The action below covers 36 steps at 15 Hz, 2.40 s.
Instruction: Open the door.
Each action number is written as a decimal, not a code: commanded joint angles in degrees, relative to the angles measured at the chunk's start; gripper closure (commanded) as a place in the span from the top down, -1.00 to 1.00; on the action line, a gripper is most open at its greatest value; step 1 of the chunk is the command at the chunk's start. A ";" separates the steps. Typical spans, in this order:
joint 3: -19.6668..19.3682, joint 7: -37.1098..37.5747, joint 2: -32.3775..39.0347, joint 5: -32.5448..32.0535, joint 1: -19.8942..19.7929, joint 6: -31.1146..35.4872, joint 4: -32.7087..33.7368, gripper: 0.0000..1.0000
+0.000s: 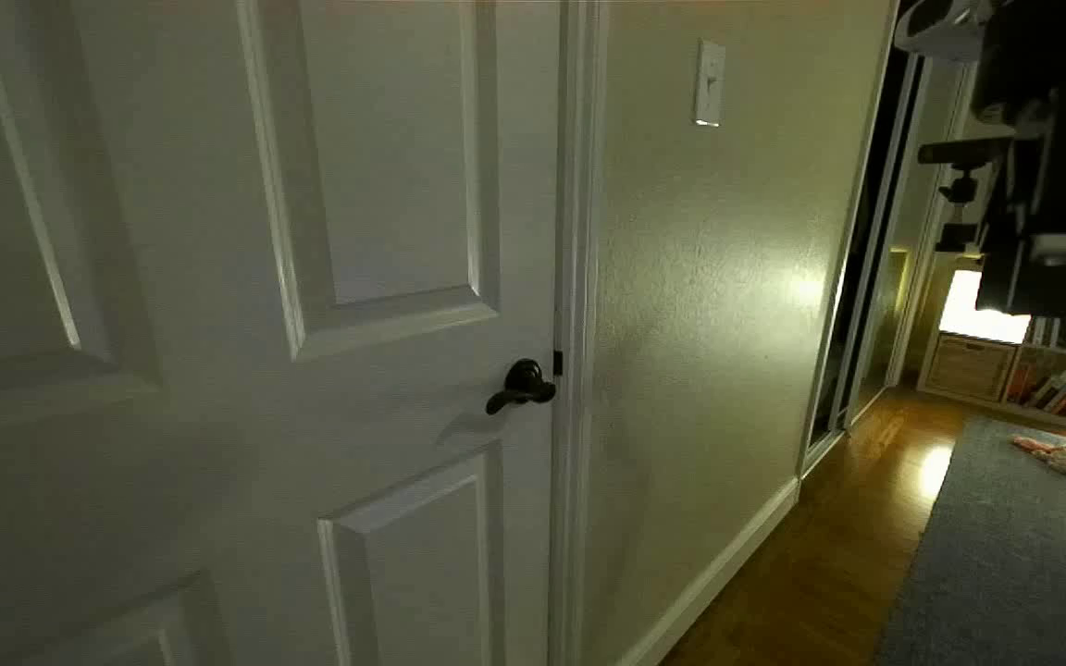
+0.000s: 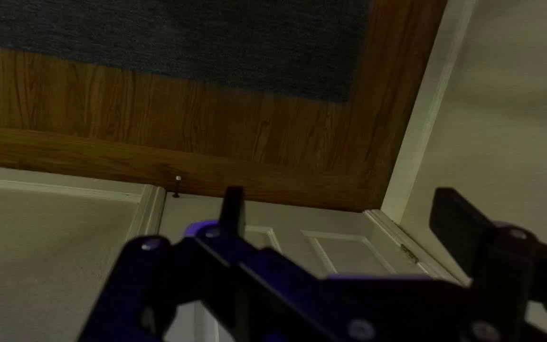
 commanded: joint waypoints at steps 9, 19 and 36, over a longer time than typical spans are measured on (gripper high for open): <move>0.94 1.46 0.93 0.01 -1.27 0.80 0.33 1.00; 1.65 18.26 22.67 -0.24 -5.26 15.14 12.47 1.00; 0.27 29.37 43.87 -0.10 -3.80 22.03 34.11 1.00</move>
